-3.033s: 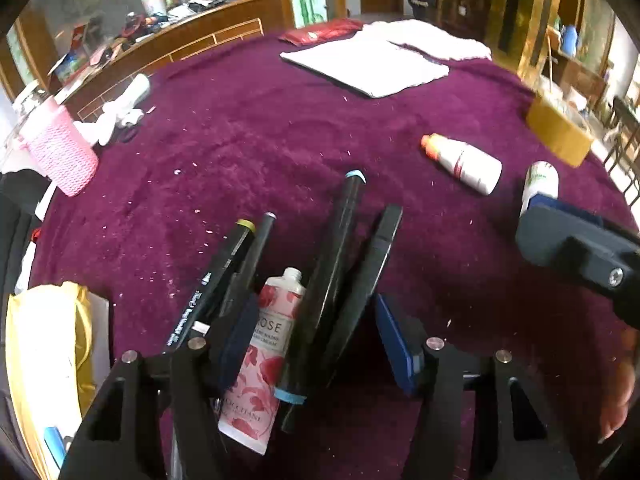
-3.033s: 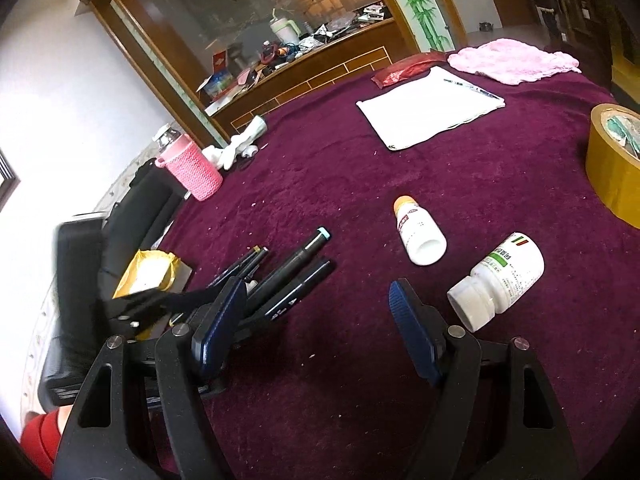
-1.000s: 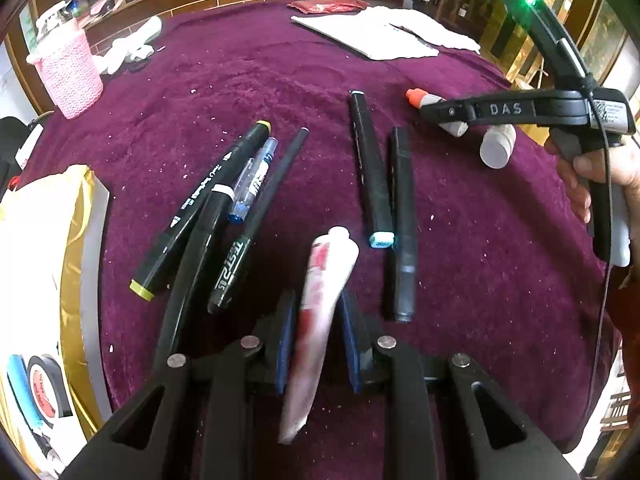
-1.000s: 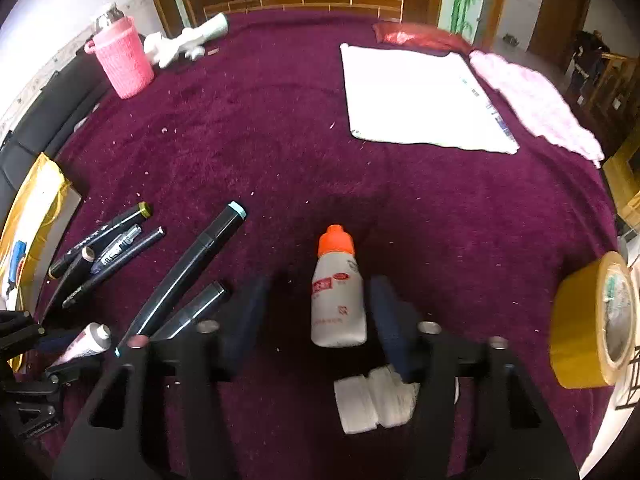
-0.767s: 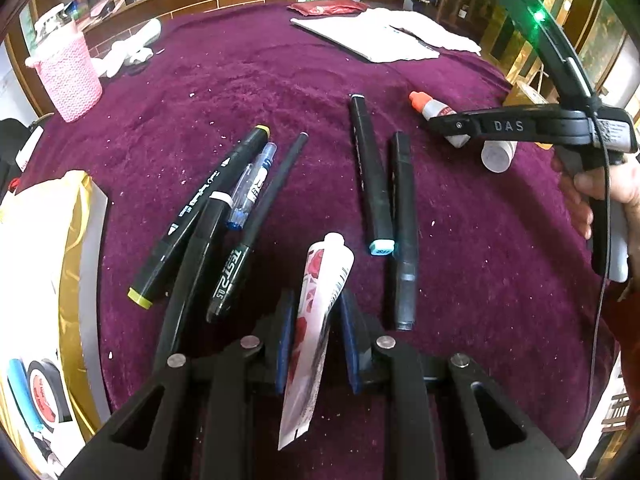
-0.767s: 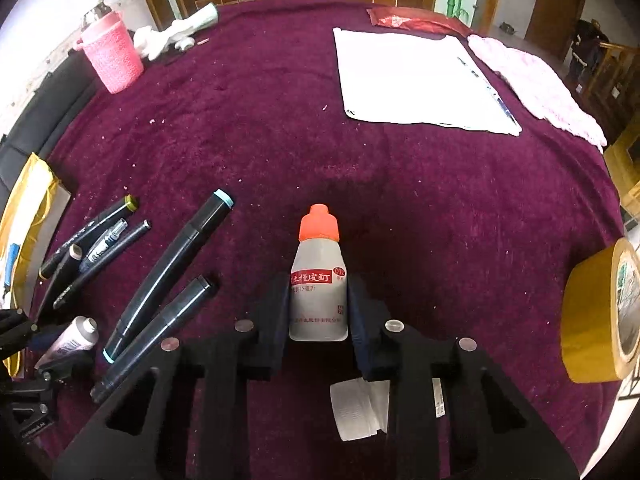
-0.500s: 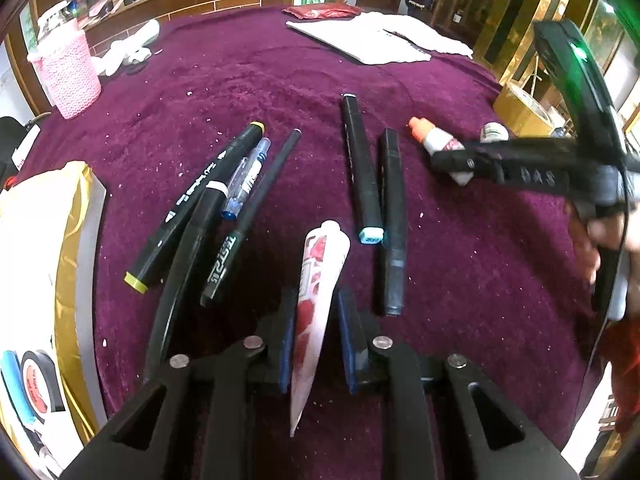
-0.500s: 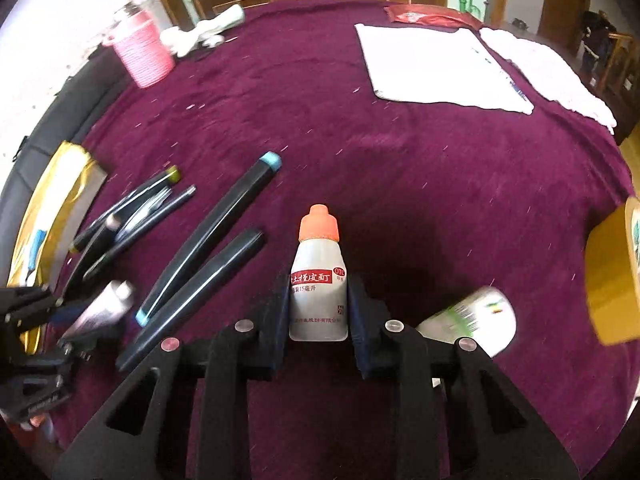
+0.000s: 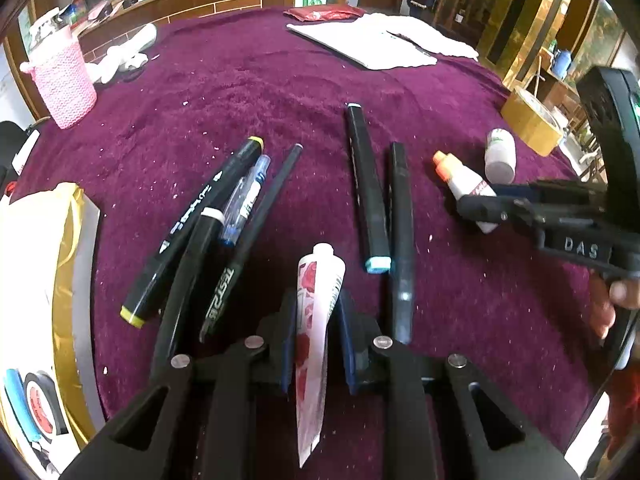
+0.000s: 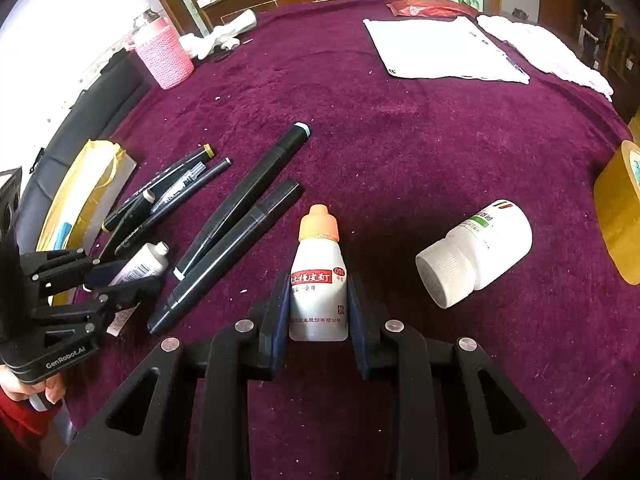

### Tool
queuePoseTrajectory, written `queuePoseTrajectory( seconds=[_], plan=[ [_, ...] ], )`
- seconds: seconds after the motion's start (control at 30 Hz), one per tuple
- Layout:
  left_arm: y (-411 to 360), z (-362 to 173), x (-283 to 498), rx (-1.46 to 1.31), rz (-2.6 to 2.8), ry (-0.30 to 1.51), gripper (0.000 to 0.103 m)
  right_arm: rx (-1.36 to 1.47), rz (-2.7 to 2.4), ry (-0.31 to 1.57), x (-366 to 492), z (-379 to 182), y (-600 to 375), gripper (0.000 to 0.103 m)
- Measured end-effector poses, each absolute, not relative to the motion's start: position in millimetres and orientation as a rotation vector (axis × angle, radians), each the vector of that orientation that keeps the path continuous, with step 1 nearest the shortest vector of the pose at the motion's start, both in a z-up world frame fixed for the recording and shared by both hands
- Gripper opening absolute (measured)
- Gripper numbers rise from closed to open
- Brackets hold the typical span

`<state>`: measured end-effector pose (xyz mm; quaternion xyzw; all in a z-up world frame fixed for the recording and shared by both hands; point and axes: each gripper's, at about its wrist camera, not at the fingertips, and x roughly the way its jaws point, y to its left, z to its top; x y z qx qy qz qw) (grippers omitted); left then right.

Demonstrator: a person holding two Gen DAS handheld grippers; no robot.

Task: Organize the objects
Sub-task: 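Carry the pink tube and dropper bottle with both tools over the white tray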

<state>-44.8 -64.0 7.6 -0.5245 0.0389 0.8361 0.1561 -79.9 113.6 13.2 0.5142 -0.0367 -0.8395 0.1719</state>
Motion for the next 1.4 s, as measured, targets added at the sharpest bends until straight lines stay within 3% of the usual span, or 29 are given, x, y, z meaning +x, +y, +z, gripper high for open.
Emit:
queuePoseTrajectory(
  seconds=[0.77, 1.4],
  plan=[
    [-91.4, 31.4, -23.5, -1.320, 2.483, -0.134, 0.018, 1.311, -2.410, -0.204, -57.9, 36.4, 102.3, 0.027],
    [-111.8, 75.5, 1.9, -1.084, 2.543, -0.207, 0.017, 1.226, -2.414, -0.205, -36.9, 61.9, 78.8, 0.027]
  ],
)
